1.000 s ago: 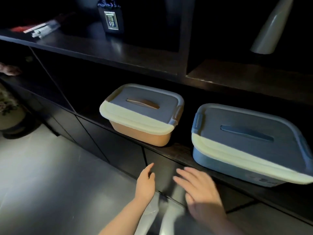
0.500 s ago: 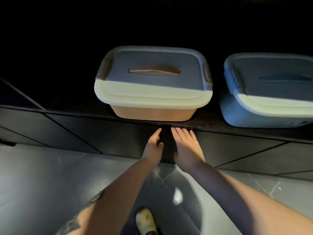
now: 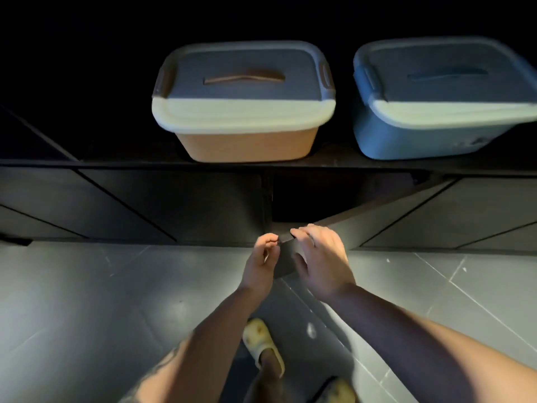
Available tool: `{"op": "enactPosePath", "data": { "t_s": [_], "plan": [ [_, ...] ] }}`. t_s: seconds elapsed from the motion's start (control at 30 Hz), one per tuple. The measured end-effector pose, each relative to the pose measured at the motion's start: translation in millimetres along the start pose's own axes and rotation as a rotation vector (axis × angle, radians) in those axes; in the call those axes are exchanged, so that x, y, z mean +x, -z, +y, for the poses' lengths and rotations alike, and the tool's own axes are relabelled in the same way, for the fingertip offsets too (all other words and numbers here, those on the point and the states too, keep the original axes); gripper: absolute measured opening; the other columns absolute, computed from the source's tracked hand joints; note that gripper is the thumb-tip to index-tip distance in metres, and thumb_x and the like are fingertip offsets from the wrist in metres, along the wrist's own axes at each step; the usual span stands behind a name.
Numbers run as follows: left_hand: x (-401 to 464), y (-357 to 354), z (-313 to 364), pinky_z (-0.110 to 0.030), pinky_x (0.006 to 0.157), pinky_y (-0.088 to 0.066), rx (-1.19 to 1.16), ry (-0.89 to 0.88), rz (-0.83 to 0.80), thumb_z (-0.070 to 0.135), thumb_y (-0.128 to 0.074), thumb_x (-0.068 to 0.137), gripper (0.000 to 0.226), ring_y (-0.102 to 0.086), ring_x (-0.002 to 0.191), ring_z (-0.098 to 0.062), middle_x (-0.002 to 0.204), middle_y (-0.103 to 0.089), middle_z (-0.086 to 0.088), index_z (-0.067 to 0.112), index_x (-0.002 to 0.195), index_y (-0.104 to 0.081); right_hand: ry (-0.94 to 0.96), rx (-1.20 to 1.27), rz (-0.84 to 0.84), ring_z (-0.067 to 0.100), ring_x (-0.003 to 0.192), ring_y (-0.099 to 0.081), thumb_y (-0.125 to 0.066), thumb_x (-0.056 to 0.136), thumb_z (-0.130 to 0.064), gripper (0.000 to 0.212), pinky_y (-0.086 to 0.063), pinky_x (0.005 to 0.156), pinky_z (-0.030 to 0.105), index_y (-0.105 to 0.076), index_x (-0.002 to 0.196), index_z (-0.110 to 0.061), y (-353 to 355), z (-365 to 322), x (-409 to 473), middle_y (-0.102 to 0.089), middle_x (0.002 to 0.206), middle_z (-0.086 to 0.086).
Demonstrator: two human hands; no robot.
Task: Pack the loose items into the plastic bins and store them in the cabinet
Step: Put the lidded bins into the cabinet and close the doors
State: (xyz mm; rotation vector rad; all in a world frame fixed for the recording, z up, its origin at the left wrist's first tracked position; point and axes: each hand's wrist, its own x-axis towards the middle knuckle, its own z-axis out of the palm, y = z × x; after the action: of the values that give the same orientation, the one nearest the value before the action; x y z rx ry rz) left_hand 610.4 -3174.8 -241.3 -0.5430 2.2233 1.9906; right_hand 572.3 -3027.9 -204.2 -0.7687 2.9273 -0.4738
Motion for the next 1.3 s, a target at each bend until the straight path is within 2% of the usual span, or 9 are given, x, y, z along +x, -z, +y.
{"op": "enactPosePath", "data": {
  "t_s": [0.13, 0.3, 0.4, 0.6, 0.7, 0.83, 0.97, 1.17, 1.3],
  "plan": [
    [-48, -21, -10, -0.021, 0.072, -0.043, 0.148, 0.032, -0.089, 0.023, -0.049, 0.096, 0.019, -0.055, 0.076, -0.008, 0.078, -0.060, 0.011, 0.037, 0.084, -0.056, 0.018, 0.033, -0.010, 0.028, 0.094, -0.054, -0.054, 0.090, -0.041, 0.032, -0.045, 0.082, 0.039, -0.065, 0.109, -0.018, 14, 19, -50, -0.059, 0.097, 0.004],
    [-103, -72, -25, -0.011, 0.071, -0.044, 0.255, 0.054, -0.202, 0.033, -0.056, 0.091, 0.010, -0.060, 0.081, -0.003, 0.085, -0.065, 0.016, 0.030, 0.099, -0.060, -0.047, 0.169, 0.036, 0.024, 0.095, -0.052, -0.050, 0.089, -0.045, 0.032, -0.040, 0.085, 0.035, -0.069, 0.089, -0.020, 23, 48, -127, -0.058, 0.094, 0.001],
    [-135, -112, -23, -0.006, 0.071, -0.044, 0.303, 0.041, -0.277, 0.035, -0.058, 0.090, 0.016, -0.061, 0.085, 0.004, 0.094, -0.067, 0.017, 0.035, 0.105, -0.064, -0.189, 0.255, 0.087, 0.025, 0.117, -0.047, -0.066, 0.084, -0.035, 0.022, -0.031, 0.096, 0.033, -0.069, 0.099, -0.020, 25, 73, -174, -0.055, 0.122, 0.004],
    [-172, -199, -8, -0.009, 0.078, -0.045, 0.340, 0.015, -0.458, 0.023, -0.056, 0.091, 0.032, -0.061, 0.089, 0.002, 0.103, -0.066, 0.010, 0.026, 0.122, -0.061, -0.344, 0.318, 0.064, 0.018, 0.136, -0.034, -0.064, 0.085, -0.026, 0.043, -0.036, 0.105, 0.037, -0.058, 0.127, -0.023, 45, 128, -251, -0.036, 0.150, -0.002],
    [-179, -250, 5, -0.007, 0.078, -0.041, 0.333, 0.063, -0.525, 0.028, -0.059, 0.090, 0.041, -0.057, 0.096, -0.006, 0.116, -0.062, 0.005, 0.024, 0.130, -0.053, -0.563, 0.363, 0.028, 0.010, 0.129, -0.043, -0.054, 0.087, -0.026, 0.046, -0.040, 0.102, 0.030, -0.051, 0.132, -0.033, 56, 154, -279, -0.042, 0.146, -0.010],
    [-184, -308, 16, -0.002, 0.069, -0.041, 0.457, -0.070, -0.722, 0.015, -0.054, 0.094, 0.037, -0.059, 0.086, 0.001, 0.105, -0.058, 0.002, 0.012, 0.130, -0.048, -0.717, 0.297, 0.116, 0.018, 0.118, -0.055, -0.049, 0.087, -0.007, 0.049, -0.045, 0.096, 0.029, -0.055, 0.132, -0.027, 71, 186, -302, -0.058, 0.133, -0.006],
    [-187, -336, 31, -0.012, 0.086, -0.039, 0.410, -0.042, -0.920, 0.008, -0.049, 0.093, 0.059, -0.051, 0.124, -0.022, 0.143, -0.045, -0.006, 0.020, 0.147, -0.028, -0.758, 0.246, 0.090, 0.022, 0.112, -0.058, -0.049, 0.080, 0.005, 0.063, -0.047, 0.085, 0.030, -0.052, 0.135, -0.025, 91, 212, -312, -0.059, 0.130, -0.005],
    [-154, -279, 46, -0.022, 0.093, -0.043, 0.562, -0.045, -0.729, 0.019, -0.050, 0.089, 0.051, -0.060, 0.103, -0.013, 0.137, -0.052, 0.003, 0.029, 0.139, -0.042, -0.882, 0.194, 0.169, 0.026, 0.111, -0.057, -0.053, 0.079, -0.003, 0.059, -0.048, 0.087, 0.038, -0.052, 0.133, -0.029, 80, 194, -290, -0.053, 0.134, -0.002],
    [-114, -199, 62, -0.014, 0.087, -0.039, 0.533, -0.008, -0.404, 0.010, -0.045, 0.090, 0.046, -0.060, 0.105, -0.018, 0.128, -0.058, 0.002, 0.023, 0.134, -0.050, -0.643, 0.108, 0.203, 0.023, 0.125, -0.045, -0.064, 0.068, 0.001, 0.064, -0.035, 0.104, 0.042, -0.059, 0.127, -0.022, 70, 145, -221, -0.054, 0.133, 0.001]
  ]
}}
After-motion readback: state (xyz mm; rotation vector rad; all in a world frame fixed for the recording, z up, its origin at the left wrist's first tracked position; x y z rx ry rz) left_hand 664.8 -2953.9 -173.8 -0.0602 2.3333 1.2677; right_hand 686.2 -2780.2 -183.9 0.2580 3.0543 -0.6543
